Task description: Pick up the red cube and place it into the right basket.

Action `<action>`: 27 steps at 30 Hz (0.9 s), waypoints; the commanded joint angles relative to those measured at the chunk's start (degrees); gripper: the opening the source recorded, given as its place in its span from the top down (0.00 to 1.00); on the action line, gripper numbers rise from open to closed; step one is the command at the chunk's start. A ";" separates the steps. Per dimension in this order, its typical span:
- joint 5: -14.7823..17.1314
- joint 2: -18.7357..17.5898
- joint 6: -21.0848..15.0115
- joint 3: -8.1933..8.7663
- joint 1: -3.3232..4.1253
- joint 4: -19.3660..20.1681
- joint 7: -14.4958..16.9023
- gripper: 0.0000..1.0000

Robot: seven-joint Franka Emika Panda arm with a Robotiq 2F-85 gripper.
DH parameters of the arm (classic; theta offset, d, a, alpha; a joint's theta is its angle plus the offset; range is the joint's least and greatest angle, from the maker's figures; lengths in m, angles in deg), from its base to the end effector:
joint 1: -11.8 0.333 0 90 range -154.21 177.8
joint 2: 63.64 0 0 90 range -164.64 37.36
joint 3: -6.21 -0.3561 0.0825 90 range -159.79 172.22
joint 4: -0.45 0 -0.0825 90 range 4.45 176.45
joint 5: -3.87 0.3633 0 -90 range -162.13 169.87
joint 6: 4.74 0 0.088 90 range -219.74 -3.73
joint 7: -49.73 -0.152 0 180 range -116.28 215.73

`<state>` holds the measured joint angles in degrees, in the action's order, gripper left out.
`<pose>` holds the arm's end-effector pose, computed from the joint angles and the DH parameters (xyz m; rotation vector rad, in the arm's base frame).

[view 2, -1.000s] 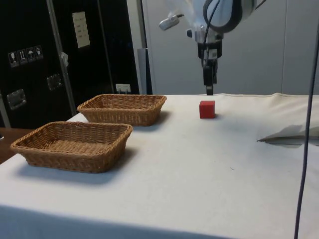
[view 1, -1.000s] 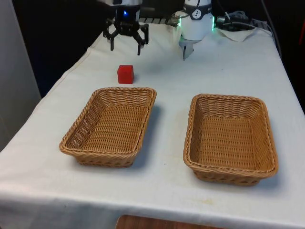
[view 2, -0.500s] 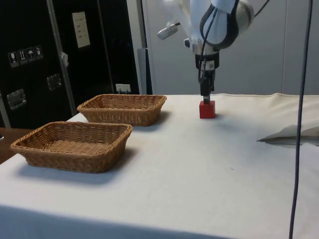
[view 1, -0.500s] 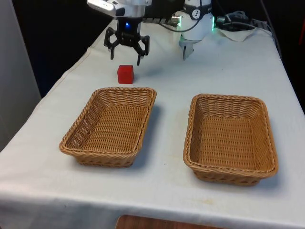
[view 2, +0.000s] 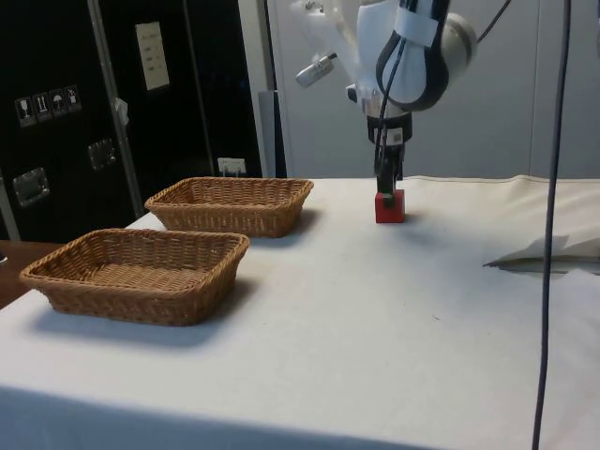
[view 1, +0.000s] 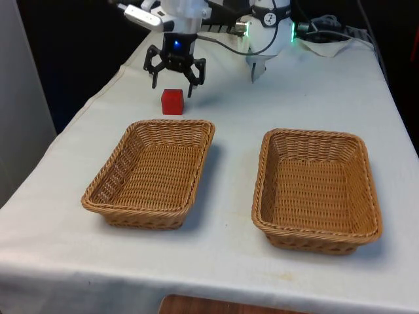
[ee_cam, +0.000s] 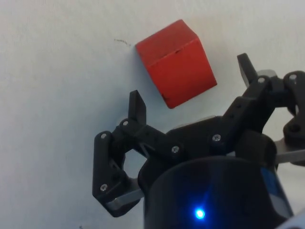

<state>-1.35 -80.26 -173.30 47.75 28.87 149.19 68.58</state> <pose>0.4139 -0.1989 0.2063 2.8991 0.0339 0.0474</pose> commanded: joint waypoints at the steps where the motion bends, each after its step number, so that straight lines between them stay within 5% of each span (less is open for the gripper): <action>1: 1.20 0.23 -0.97 -1.55 -0.92 0.34 0.46 0.00; 4: 1.72 -0.92 -1.78 -2.12 -0.97 -0.06 0.11 0.00; 5: 0.74 -1.26 -0.97 -0.63 0.00 -0.29 -0.29 0.00; 6: 1.83 -1.26 -2.18 -2.29 -0.97 -0.23 -0.06 0.00; 7: 2.01 -1.95 -2.81 -2.58 -1.09 -0.46 -0.29 0.00; 13: 2.12 -3.61 -3.44 -2.29 -0.69 -0.92 -0.74 0.00; 14: 1.66 -4.01 -3.04 -1.43 0.00 -1.15 -1.09 0.00; 15: 2.12 -3.67 -3.38 -2.23 -0.63 -0.97 -0.80 0.00; 17: 2.06 -3.84 -3.32 -2.18 -0.57 -1.03 -0.80 0.02; 18: 2.01 -3.90 -3.32 -2.12 -0.57 -1.03 -0.86 0.10; 21: 2.01 -4.13 -3.21 -2.06 -0.46 -1.15 -0.92 0.60; 24: 1.66 -4.30 -3.04 -1.43 0.00 -1.20 -1.09 0.90; 27: 1.95 -4.24 -3.21 -1.95 -0.40 -1.20 -0.92 0.93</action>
<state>0.32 -84.55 -176.28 46.32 28.87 147.93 67.49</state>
